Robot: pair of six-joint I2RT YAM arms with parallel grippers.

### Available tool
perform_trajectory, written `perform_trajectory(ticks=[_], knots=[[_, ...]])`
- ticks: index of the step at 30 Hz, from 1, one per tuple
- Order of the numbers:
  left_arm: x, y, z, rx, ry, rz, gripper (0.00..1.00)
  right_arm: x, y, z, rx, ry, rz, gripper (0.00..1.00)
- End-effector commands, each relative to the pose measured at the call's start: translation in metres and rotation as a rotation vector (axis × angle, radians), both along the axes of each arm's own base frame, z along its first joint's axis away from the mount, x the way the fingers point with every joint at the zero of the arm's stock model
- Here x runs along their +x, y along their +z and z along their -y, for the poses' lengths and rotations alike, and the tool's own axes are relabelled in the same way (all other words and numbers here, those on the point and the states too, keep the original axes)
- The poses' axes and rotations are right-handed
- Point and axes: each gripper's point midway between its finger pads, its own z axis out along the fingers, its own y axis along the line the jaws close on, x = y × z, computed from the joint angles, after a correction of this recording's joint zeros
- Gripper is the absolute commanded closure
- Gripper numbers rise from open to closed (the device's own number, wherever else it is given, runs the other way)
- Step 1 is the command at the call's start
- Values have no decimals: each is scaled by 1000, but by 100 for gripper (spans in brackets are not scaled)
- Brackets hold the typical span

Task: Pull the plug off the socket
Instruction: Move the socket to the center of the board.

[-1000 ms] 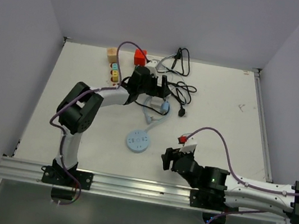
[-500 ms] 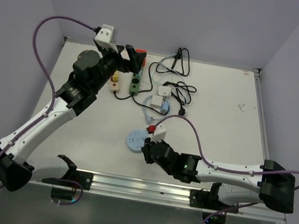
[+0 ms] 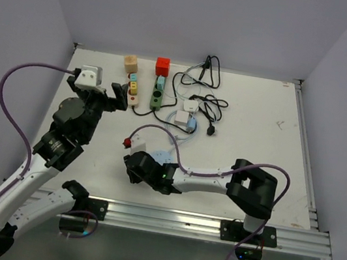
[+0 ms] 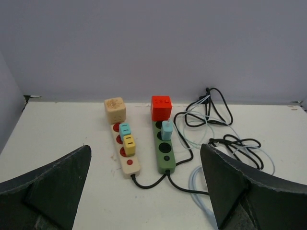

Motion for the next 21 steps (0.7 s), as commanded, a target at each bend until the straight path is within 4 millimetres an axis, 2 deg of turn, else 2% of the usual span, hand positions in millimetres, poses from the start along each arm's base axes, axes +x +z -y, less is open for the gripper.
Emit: perform_trajectory(ticks=[1, 7, 10, 13, 16, 19, 20, 21], knots=[[-4, -9, -21, 30, 90, 18, 0, 13, 8, -8, -35, -26, 45, 70], [-11, -22, -22, 27, 78, 17, 0, 28, -20, 17, -192, -126, 78, 61], [-15, -20, -20, 13, 58, 36, 1, 40, -28, 35, -228, -185, 70, 58], [-17, -20, -20, 16, 55, 41, 0, 50, -39, 54, -242, -229, 39, 57], [-19, -20, -17, 20, 44, 42, 0, 60, -47, 84, -284, -283, 37, 54], [-20, -20, -17, 23, 41, 43, 1, 72, -42, 105, -284, -335, 44, 52], [-20, -21, -16, 23, 39, 43, 0, 76, -45, 117, -300, -355, 38, 51], [-20, -21, -16, 26, 38, 42, 0, 79, -39, 123, -286, -370, 44, 50]])
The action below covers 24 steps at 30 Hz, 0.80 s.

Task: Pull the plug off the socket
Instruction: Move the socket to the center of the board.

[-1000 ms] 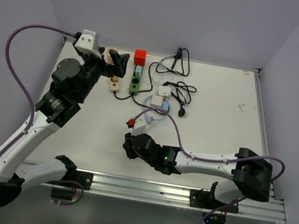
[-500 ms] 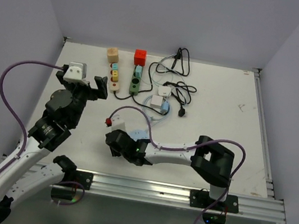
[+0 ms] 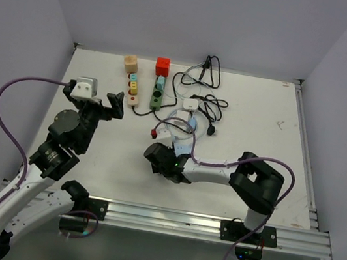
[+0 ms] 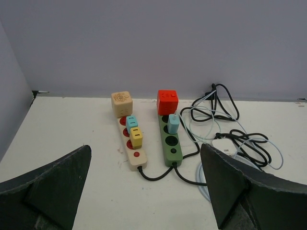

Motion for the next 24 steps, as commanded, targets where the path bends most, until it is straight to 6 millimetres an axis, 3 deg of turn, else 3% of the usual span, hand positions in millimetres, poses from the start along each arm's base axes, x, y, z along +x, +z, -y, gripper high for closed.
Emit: perform_trajectory(ticks=[1, 8, 12, 16, 24], knots=[[-1, 9, 0, 2, 3, 41, 0, 13, 9, 40, -33, -92, 26, 49], [0, 6, 3, 12, -8, 31, 0, 36, 6, 105, -63, -208, 18, 45], [-1, 8, 3, 6, -10, 31, 0, 45, 12, 126, -58, -245, 22, 43], [-3, 8, 2, 2, -5, 38, 1, 47, 29, 116, -3, -207, 31, 42], [-4, 12, -2, -16, 12, 54, 1, 58, 108, 61, 179, -58, 67, 43]])
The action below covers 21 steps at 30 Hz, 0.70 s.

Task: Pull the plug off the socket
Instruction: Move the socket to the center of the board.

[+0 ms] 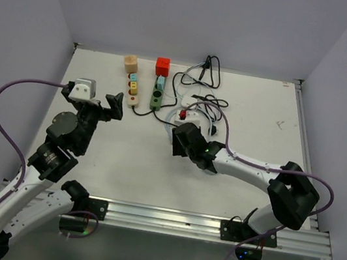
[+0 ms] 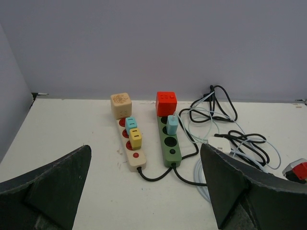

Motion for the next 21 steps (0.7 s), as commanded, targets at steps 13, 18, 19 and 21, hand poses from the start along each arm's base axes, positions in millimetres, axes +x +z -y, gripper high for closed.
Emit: perform_trajectory(ticks=[13, 18, 19, 21], knots=[[-1, 14, -8, -88, 48, 74, 0, 110, 90, -130, 138, 69, 141, 39], [1, 12, -14, -114, 91, 73, 1, 147, 79, -156, 155, 32, 133, 41], [0, 12, -15, -121, 95, 73, 0, 154, 76, -154, 151, 20, 134, 41], [-1, 11, -18, -141, 113, 76, 0, 164, 58, -155, 126, 7, 123, 42]])
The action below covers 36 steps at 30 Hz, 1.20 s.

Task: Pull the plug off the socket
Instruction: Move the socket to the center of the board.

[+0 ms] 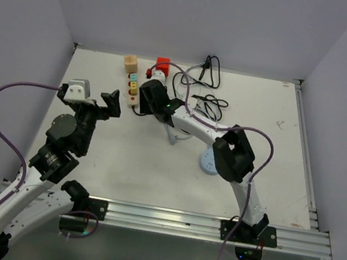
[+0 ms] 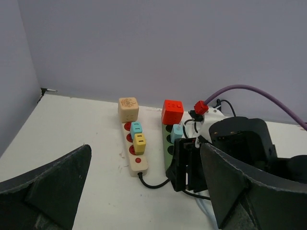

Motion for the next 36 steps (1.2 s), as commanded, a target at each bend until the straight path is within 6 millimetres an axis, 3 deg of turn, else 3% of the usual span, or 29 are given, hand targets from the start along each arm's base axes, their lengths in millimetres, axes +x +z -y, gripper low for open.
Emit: perform_trajectory(ticks=[1, 3, 4, 5, 7, 9, 10, 15, 26, 33, 36], knots=[[-1, 10, -7, -80, 44, 51, 0, 25, 18, 3, 15, -47, 22, 42], [-2, 11, -5, -79, 27, 57, 1, 33, 2, 7, -16, -64, 7, 42], [-3, 13, -3, -74, 14, 61, 9, 42, 4, 9, -8, -77, 13, 42], [-3, 14, -1, -64, 2, 66, 9, 46, -9, 9, -17, -78, -2, 42], [-4, 14, 0, -60, -9, 67, 1, 58, -9, 9, -1, -79, -6, 42], [-4, 14, -2, -75, 8, 63, 0, 65, -23, 11, -13, -83, -24, 42], [-4, 15, -3, -74, 10, 66, 0, 73, -17, 11, 5, -87, -18, 42], [-5, 16, -4, -79, 8, 71, 1, 88, -33, 12, 20, -93, -39, 43], [-5, 14, 0, -82, -7, 68, 0, 88, -76, 4, -3, -71, -93, 45], [-5, 15, 2, -81, -22, 68, 0, 83, -65, 0, 4, -46, -77, 42], [-5, 15, 2, -81, -24, 69, 1, 79, -73, 1, -42, -46, -92, 39]])
